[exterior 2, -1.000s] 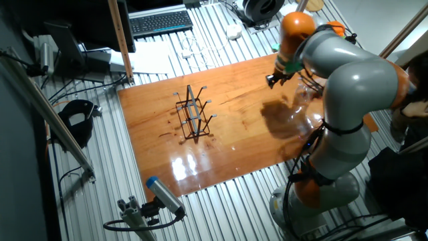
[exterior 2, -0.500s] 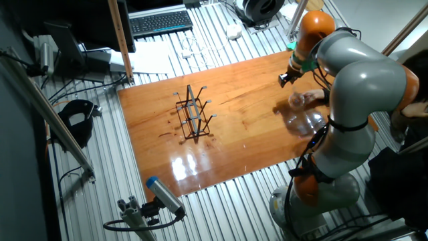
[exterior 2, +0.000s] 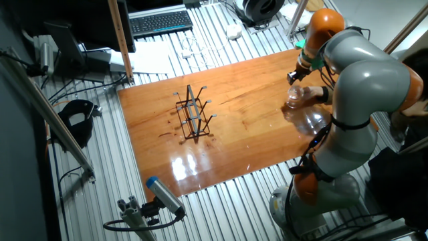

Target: Put the cup on the cup rack

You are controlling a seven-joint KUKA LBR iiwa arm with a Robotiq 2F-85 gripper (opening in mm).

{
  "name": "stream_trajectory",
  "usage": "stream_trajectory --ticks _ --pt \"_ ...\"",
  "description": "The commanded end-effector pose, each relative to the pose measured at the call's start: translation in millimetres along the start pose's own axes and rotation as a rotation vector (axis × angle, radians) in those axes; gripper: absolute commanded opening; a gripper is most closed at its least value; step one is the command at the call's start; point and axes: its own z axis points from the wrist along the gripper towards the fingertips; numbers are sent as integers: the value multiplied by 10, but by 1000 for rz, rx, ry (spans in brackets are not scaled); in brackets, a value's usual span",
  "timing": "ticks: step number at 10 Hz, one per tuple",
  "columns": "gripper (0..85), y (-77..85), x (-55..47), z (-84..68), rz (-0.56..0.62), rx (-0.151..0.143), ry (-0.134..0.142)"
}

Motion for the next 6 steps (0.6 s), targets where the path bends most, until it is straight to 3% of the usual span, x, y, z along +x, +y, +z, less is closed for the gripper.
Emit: stream_trajectory --ticks 1,3,4,6 --pt "510 18 3 33 3 0 -2" --pt "510 62 9 105 4 8 -20" --pt "340 54 13 112 -1 7 -20" --pt "340 52 19 120 -7 8 -25"
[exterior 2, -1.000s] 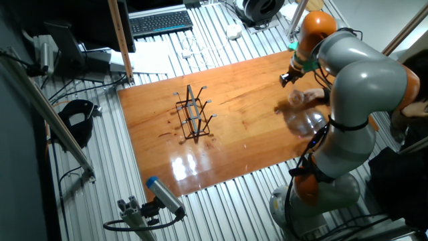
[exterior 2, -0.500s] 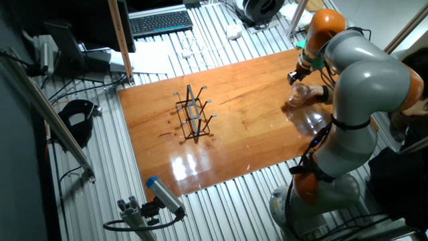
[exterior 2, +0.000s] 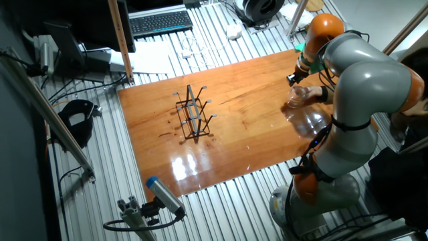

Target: Put the cup on the cup rack

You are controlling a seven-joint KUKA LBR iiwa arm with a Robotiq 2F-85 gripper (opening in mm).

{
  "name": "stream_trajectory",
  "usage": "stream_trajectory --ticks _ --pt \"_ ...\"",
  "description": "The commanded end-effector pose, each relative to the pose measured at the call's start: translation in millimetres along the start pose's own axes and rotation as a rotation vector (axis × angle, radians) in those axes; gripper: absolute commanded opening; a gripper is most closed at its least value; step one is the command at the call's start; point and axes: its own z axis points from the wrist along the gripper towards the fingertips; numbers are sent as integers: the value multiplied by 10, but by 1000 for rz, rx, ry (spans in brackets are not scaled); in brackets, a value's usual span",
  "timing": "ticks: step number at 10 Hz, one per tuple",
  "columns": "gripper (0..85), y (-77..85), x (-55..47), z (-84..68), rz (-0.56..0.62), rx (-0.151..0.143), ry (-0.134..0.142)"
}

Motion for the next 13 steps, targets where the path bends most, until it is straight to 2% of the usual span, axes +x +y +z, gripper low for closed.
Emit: stream_trajectory --ticks 1,2,4,5,6,8,11,13 --pt "340 -3 11 7 -3 1 -2" --pt "340 -5 28 22 -4 2 -6" --pt "0 3 39 64 -25 -7 -12" --pt "0 6 39 72 -30 -23 -14" --pt "0 9 39 75 -31 -27 -18" --pt "0 26 31 78 -38 -19 -26" --pt "0 87 -18 45 -26 -26 -4" --pt "0 238 -81 -36 11 -35 19"
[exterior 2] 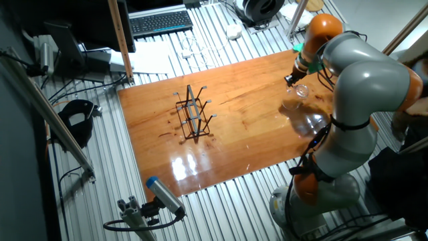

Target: Put the cup on the cup rack

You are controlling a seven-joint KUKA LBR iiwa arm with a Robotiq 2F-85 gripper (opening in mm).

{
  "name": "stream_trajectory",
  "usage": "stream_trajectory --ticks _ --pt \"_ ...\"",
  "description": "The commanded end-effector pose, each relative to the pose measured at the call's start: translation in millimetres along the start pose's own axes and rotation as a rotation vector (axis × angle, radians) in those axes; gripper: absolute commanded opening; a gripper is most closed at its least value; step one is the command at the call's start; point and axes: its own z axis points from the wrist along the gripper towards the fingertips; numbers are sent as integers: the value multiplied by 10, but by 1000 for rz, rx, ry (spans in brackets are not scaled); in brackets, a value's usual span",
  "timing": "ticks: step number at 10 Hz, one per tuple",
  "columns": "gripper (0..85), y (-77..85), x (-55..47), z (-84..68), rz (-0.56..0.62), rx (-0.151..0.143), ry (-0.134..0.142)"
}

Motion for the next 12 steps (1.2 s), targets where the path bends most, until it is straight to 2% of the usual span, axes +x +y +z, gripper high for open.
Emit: stream_trajectory --ticks 1,3,5,7,9,10,12 --pt "0 137 -25 -57 25 -1 10" --pt "0 493 -39 -180 89 -6 33" --pt "0 835 -60 -285 154 0 58" --pt "0 1104 -93 -342 210 1 67" --pt "0 1104 -93 -342 264 19 90" --pt "0 1104 -93 -342 314 8 105" --pt "0 1104 -93 -342 365 13 110"
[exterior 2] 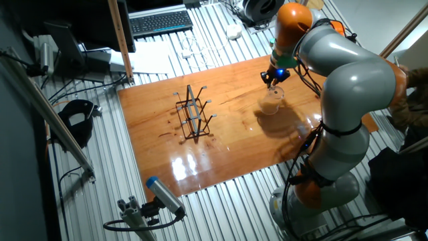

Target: Put the cup on the cup rack

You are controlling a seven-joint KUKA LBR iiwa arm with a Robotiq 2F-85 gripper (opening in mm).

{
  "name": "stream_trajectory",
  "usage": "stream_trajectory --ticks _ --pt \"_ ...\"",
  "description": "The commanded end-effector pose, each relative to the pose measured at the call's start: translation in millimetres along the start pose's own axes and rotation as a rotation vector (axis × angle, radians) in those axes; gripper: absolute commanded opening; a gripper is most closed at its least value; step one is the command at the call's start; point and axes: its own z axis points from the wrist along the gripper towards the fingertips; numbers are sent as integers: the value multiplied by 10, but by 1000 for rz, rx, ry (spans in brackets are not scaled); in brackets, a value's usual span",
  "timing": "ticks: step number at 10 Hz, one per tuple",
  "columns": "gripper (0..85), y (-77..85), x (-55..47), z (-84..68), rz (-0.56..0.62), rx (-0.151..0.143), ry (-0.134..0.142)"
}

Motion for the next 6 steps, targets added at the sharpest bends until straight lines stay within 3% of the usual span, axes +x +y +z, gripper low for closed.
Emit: stream_trajectory --ticks 1,3,6 --pt "0 3 1 0 13 -3 1" --pt "0 3 1 0 -27 27 0" --pt "0 3 1 0 -127 19 6"
